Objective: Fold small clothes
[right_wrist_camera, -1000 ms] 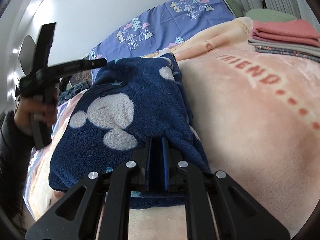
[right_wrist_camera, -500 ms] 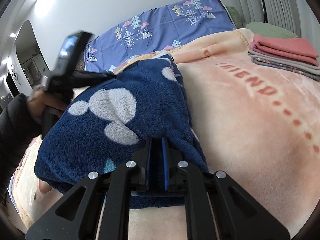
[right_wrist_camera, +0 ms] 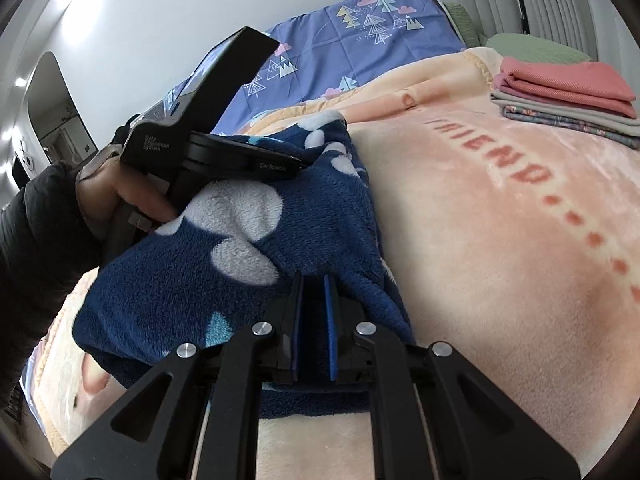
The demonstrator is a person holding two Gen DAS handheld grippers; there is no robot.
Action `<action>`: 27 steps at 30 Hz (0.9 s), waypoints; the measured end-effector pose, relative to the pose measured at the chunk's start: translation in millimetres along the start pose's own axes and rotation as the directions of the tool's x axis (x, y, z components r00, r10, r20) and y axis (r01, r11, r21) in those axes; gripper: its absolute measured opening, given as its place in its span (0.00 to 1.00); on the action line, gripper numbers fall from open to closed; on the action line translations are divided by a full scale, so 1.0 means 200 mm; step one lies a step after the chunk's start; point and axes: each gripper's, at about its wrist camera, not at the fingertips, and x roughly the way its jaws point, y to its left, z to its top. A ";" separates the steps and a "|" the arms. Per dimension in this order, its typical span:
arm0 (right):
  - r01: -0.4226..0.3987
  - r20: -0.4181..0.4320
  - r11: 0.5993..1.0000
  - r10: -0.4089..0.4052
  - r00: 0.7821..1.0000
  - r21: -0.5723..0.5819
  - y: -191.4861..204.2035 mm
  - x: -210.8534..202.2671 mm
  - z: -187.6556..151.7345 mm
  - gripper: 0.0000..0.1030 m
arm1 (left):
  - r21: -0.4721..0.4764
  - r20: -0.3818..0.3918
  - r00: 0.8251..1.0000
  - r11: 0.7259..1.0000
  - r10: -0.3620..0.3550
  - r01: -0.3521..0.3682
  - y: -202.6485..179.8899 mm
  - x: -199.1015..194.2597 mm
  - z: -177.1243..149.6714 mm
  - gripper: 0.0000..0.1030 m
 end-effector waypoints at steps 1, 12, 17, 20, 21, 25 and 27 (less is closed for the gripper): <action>0.004 0.000 1.000 -0.004 1.000 -0.006 0.01 0.00 0.00 0.09 | -0.006 0.012 1.000 1.000 0.003 -0.003 0.00 -0.02 -0.01 0.12; -0.012 0.004 1.000 0.012 1.000 0.008 -0.01 -0.01 -0.01 0.09 | -0.104 0.393 0.906 0.986 0.159 -0.128 -0.16 -0.87 -0.52 0.66; -0.012 0.007 1.000 0.012 1.000 0.008 -0.01 -0.01 -0.01 0.09 | -0.128 0.323 0.933 0.984 0.161 -0.125 -0.39 -0.89 -0.97 0.69; -0.006 0.008 1.000 0.006 1.000 0.003 -0.01 -0.01 -0.01 0.09 | -0.134 0.362 0.897 0.966 0.255 -0.220 -0.52 -0.86 -1.06 0.71; -0.004 0.009 1.000 0.004 1.000 0.001 -0.01 -0.01 -0.01 0.09 | -0.129 0.359 0.896 0.965 0.260 -0.229 -0.54 -0.85 -1.05 0.71; -0.004 0.010 1.000 0.004 1.000 0.002 0.00 -0.01 -0.01 0.09 | -0.108 0.338 0.897 0.958 0.286 -0.265 -0.66 -0.77 -0.98 0.75; -0.006 0.011 1.000 0.006 1.000 0.003 0.00 -0.01 -0.01 0.09 | -0.125 0.323 0.860 0.918 0.396 -0.376 -0.66 -0.71 -0.95 0.75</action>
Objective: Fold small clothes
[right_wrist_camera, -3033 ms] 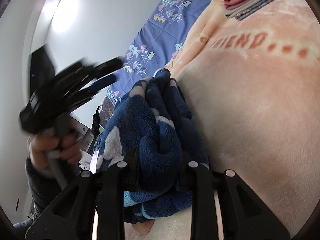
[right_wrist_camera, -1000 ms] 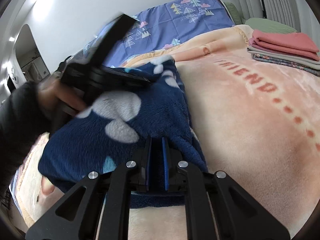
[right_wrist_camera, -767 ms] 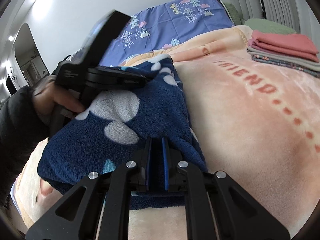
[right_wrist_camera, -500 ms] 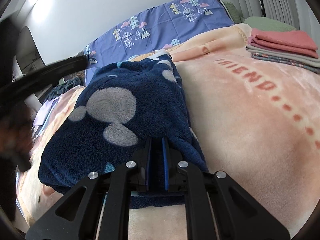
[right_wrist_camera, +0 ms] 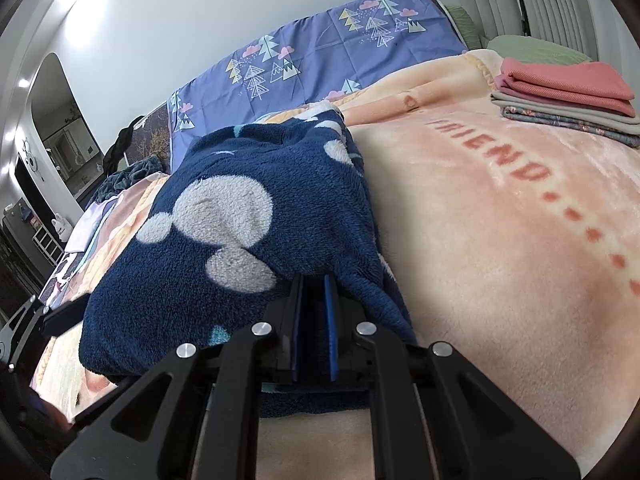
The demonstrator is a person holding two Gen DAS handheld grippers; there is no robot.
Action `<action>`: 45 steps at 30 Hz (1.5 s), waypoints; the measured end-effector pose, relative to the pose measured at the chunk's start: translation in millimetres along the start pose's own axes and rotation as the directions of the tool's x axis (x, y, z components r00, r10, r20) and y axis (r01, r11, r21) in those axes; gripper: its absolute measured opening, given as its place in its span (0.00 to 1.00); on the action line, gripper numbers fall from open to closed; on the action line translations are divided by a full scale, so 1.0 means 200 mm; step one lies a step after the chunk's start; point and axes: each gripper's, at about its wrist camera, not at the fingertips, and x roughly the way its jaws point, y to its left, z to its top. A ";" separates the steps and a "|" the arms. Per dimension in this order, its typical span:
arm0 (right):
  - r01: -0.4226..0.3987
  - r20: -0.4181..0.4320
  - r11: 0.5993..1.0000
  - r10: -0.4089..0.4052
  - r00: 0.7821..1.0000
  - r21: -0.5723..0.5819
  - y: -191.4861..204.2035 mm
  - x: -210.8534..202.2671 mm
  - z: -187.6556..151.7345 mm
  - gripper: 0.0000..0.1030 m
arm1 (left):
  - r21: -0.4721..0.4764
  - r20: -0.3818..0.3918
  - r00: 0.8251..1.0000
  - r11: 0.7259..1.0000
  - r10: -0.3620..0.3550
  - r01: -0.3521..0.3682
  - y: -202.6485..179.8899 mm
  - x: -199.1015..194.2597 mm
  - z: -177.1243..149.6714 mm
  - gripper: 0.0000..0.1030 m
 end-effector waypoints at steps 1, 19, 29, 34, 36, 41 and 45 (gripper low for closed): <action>0.000 0.001 1.000 0.000 1.000 0.000 0.00 0.00 0.00 0.09 | 0.001 -0.008 0.999 0.999 0.041 -0.041 0.01 0.04 0.00 0.76; 0.053 0.029 0.999 -0.053 0.998 0.010 -0.01 -0.01 0.00 0.08 | 0.070 -0.096 0.992 0.994 0.087 -0.080 -0.05 0.16 -0.05 0.80; 0.054 0.018 0.998 -0.053 0.998 -0.036 0.04 -0.01 -0.02 0.07 | -0.009 -0.117 0.977 0.983 0.180 -0.182 0.18 0.01 -0.20 0.78; 0.064 0.014 0.997 -0.063 0.998 -0.037 0.03 -0.02 -0.03 0.08 | -0.116 -0.156 0.986 0.993 -0.052 0.035 0.23 -0.04 -0.17 0.43; 0.063 0.014 0.998 -0.063 0.998 -0.026 0.02 -0.01 -0.02 0.08 | -0.193 -0.157 0.965 0.965 -0.211 0.180 0.28 -0.10 -0.16 0.16; 0.062 0.015 0.998 -0.062 0.998 -0.025 0.02 -0.02 -0.03 0.08 | -0.235 0.009 0.957 0.930 -0.290 0.284 0.49 -0.29 0.02 0.11; 0.073 0.015 0.997 -0.072 0.997 -0.036 0.03 -0.02 -0.03 0.09 | -0.222 0.082 0.957 0.931 -0.280 0.291 0.51 -0.13 0.15 0.12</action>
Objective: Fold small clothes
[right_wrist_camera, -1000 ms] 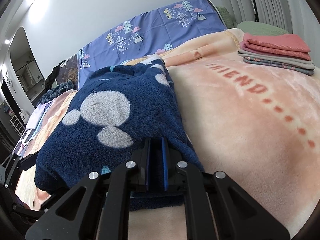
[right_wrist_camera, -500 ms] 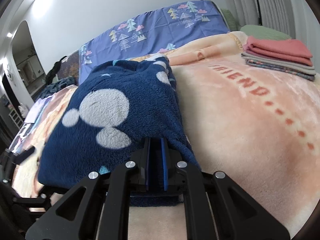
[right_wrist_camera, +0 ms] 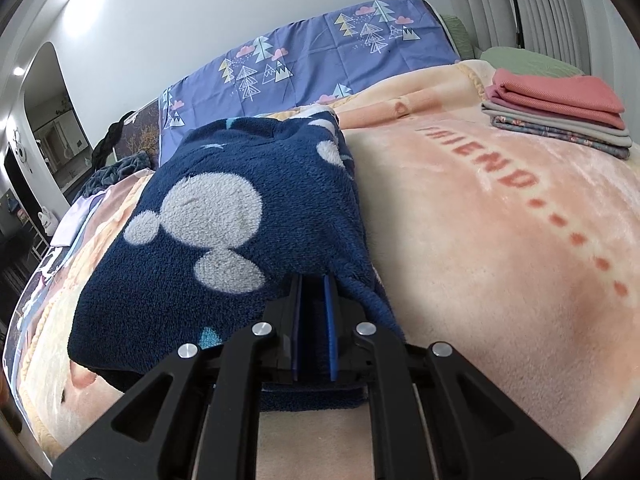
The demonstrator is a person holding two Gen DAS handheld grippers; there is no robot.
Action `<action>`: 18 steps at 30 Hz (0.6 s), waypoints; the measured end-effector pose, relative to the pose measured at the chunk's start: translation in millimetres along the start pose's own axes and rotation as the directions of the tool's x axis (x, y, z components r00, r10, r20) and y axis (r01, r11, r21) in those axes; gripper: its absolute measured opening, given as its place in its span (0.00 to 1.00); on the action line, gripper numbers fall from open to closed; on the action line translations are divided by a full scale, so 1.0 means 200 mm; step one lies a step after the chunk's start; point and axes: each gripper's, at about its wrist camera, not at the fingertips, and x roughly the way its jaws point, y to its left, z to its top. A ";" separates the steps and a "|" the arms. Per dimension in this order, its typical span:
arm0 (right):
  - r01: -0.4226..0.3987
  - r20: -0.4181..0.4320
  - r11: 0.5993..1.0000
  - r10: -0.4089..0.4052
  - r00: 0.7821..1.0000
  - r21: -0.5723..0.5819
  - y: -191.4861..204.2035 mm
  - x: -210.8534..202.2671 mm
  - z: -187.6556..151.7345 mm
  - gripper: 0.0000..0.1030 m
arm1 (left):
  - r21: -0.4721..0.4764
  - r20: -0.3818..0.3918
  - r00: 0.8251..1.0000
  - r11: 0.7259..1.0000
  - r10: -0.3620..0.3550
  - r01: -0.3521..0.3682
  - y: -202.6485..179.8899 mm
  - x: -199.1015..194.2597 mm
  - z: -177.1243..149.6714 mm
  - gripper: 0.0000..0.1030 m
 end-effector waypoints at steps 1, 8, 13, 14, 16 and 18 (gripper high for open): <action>-0.001 0.000 1.000 0.001 1.000 0.001 0.00 0.00 0.00 0.09 | 0.000 -0.052 0.999 1.000 -0.015 0.015 0.01 0.14 -0.01 0.15; 0.009 -0.098 0.999 -0.004 0.995 0.044 0.02 -0.07 0.09 0.11 | 0.208 -0.121 0.976 0.966 0.180 -0.152 -0.13 0.40 -0.15 0.16; -0.028 0.092 0.994 0.038 0.995 -0.108 0.24 -0.20 0.37 0.12 | 0.195 -0.131 0.981 0.974 0.144 -0.117 -0.09 0.40 -0.13 0.15; -0.054 0.087 0.990 0.066 0.994 -0.127 0.27 -0.16 0.39 0.14 | 0.177 -0.134 0.982 0.978 0.132 -0.108 -0.08 0.40 -0.13 0.15; -0.094 -0.026 0.989 0.092 0.995 -0.113 0.28 0.02 0.39 0.23 | 0.182 -0.122 0.984 0.977 0.132 -0.108 -0.08 0.40 -0.14 0.15; -0.062 -0.163 0.995 0.047 0.985 -0.084 0.23 0.29 0.30 0.29 | 0.190 -0.111 0.985 0.975 0.135 -0.113 -0.10 0.41 -0.15 0.15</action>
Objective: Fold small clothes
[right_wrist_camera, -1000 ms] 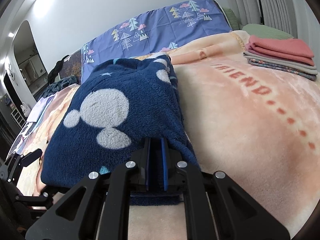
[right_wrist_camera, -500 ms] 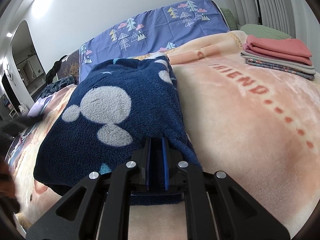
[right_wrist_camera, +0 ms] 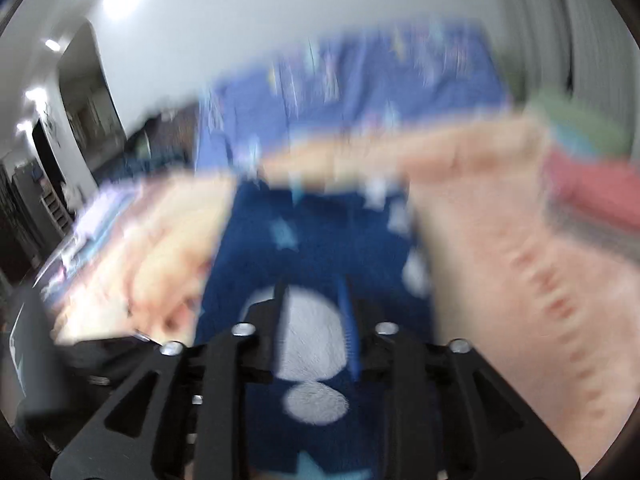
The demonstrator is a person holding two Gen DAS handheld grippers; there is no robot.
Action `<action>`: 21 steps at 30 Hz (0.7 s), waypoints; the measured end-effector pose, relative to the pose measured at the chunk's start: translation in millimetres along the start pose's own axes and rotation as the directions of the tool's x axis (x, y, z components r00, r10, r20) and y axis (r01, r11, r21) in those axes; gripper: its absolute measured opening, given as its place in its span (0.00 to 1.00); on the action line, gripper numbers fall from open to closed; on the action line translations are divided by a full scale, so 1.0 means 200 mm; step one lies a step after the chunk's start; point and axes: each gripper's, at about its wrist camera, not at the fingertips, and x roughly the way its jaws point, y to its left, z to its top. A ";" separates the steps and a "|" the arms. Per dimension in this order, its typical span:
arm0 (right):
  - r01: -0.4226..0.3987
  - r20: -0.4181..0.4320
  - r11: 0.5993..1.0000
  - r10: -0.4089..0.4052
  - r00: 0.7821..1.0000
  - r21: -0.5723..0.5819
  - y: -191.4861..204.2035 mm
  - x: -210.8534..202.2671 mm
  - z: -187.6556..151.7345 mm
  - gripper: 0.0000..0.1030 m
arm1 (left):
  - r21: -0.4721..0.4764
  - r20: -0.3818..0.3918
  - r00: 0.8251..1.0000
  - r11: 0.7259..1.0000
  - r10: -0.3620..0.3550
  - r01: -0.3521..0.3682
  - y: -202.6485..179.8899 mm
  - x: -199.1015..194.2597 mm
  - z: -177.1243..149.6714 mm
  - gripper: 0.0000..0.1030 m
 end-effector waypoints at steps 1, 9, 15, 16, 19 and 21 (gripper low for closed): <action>-0.002 0.028 1.000 0.003 1.000 -0.019 -0.01 0.04 -0.03 0.29 | -0.011 -0.002 1.000 1.000 -0.009 0.008 0.01 0.01 -0.01 0.15; -0.050 0.007 0.996 0.050 0.999 0.076 -0.01 -0.16 0.14 0.30 | -0.144 0.069 0.984 0.975 -0.162 0.171 0.25 -0.13 0.17 0.17; -0.136 0.115 0.990 0.138 0.984 -0.022 0.06 -0.16 0.40 0.40 | -0.242 0.089 0.987 0.958 -0.133 0.151 0.53 0.11 0.44 0.17; -0.081 0.012 0.997 0.081 0.997 0.019 0.02 0.01 0.38 0.41 | -0.275 0.040 0.989 0.950 -0.139 0.145 0.56 0.23 0.42 0.18; 0.040 -0.045 0.999 -0.040 0.998 -0.002 -0.05 0.31 0.22 0.39 | -0.310 -0.069 0.977 0.935 -0.201 0.171 0.54 0.63 0.23 0.21; 0.044 -0.025 0.999 -0.044 0.999 0.002 -0.03 0.24 0.22 0.38 | -0.357 -0.019 0.975 0.912 -0.222 0.201 0.56 0.61 0.22 0.21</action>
